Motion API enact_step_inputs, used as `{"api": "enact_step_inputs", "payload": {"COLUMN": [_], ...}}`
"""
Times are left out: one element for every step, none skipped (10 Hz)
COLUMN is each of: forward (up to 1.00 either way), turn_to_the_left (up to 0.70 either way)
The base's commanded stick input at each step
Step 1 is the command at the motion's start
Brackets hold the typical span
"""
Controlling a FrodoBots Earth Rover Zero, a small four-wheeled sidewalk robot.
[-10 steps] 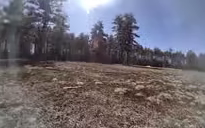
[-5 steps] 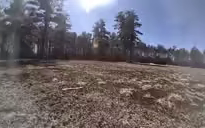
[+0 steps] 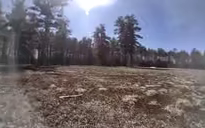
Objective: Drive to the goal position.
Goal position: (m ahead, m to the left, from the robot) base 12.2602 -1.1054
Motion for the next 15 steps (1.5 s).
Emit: {"api": "enact_step_inputs", "payload": {"forward": [0.50,0.50,0.50,0.50,0.50,0.50,0.50,0.50,0.50,0.50,0.50,0.50,0.50,0.50,0.50], "turn_to_the_left": [0.00,0.00,0.00,0.00,0.00,0.00,0.00,0.00,0.00,0.00,0.00,0.00,0.00,0.00,0.00]}}
